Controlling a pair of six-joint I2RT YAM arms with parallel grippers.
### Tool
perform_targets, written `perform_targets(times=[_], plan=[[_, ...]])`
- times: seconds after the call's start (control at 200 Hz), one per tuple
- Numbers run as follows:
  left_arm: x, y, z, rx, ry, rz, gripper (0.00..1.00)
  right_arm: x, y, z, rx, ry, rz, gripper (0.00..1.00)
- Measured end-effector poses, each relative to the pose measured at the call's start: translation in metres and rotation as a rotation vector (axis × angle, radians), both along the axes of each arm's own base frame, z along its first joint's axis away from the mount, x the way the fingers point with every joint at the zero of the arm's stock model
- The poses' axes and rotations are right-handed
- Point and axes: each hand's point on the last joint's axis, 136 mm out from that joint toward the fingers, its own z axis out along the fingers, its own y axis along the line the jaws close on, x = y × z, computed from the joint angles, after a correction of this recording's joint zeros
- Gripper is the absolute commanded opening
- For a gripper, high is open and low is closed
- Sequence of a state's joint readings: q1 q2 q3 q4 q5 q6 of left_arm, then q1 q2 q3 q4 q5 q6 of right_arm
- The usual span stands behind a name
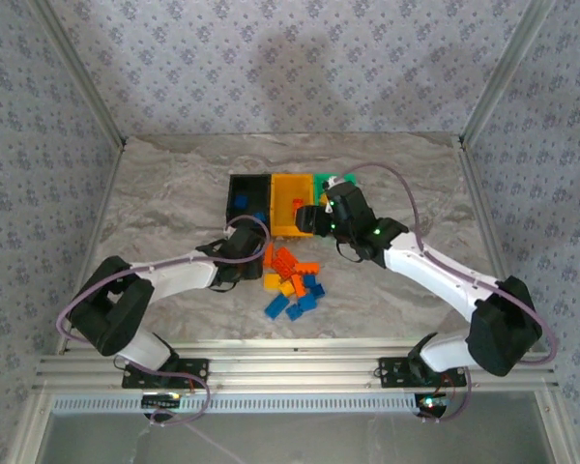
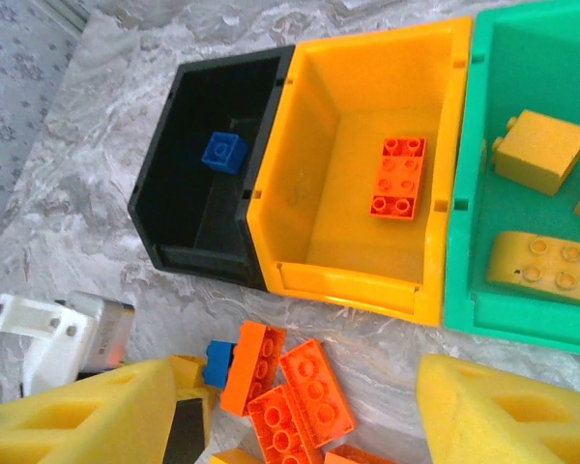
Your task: Sort the legos into containers by color
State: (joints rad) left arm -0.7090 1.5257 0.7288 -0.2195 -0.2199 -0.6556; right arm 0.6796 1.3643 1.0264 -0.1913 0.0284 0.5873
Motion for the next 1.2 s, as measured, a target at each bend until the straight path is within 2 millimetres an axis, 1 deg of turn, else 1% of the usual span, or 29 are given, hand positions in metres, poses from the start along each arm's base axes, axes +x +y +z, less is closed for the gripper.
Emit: perform_targets(times=[0.075, 0.16, 0.26, 0.41, 0.45, 0.515, 0.58, 0.675, 0.755, 0.849, 0.919, 1.024, 1.129, 1.199], plan=[[0.000, 0.001, -0.003, 0.011, 0.003, -0.002, 0.40, 0.000, -0.002, 0.004, 0.006, -0.011, -0.004, 0.69], [0.000, 0.001, -0.003, 0.015, 0.005, -0.002, 0.33, 0.000, -0.005, 0.007, 0.010, -0.018, -0.011, 0.69], [0.001, 0.002, -0.002, 0.015, -0.004, 0.001, 0.26, 0.000, -0.009, 0.006, 0.007, -0.019, -0.021, 0.69], [-0.002, 0.001, 0.002, 0.014, -0.006, -0.010, 0.24, -0.001, -0.021, -0.002, -0.005, -0.007, -0.054, 0.69], [-0.004, -0.001, 0.007, 0.011, -0.011, -0.020, 0.24, -0.002, -0.027, -0.006, -0.011, -0.004, -0.069, 0.69], [-0.007, -0.009, 0.021, 0.001, -0.029, -0.046, 0.24, -0.003, -0.040, -0.011, -0.011, 0.006, -0.107, 0.69], [-0.006, -0.025, 0.040, -0.018, -0.058, -0.082, 0.24, -0.005, -0.057, -0.018, -0.012, 0.021, -0.157, 0.69], [0.005, -0.063, 0.075, -0.082, -0.119, -0.140, 0.24, -0.010, -0.083, -0.031, -0.012, 0.047, -0.232, 0.69], [0.020, -0.099, 0.105, -0.150, -0.164, -0.181, 0.24, -0.016, -0.103, -0.042, -0.020, 0.074, -0.290, 0.69], [0.041, -0.137, 0.128, -0.218, -0.194, -0.215, 0.24, -0.025, -0.117, -0.052, -0.031, 0.102, -0.328, 0.69], [0.055, -0.159, 0.134, -0.244, -0.203, -0.232, 0.24, -0.032, -0.124, -0.055, -0.032, 0.114, -0.344, 0.69], [0.078, -0.192, 0.138, -0.263, -0.209, -0.262, 0.24, -0.039, -0.131, -0.056, -0.031, 0.117, -0.358, 0.69], [0.098, -0.220, 0.135, -0.267, -0.211, -0.285, 0.24, -0.043, -0.136, -0.058, -0.027, 0.120, -0.368, 0.69], [0.110, -0.234, 0.131, -0.266, -0.209, -0.295, 0.25, -0.045, -0.138, -0.059, -0.026, 0.121, -0.373, 0.69]])
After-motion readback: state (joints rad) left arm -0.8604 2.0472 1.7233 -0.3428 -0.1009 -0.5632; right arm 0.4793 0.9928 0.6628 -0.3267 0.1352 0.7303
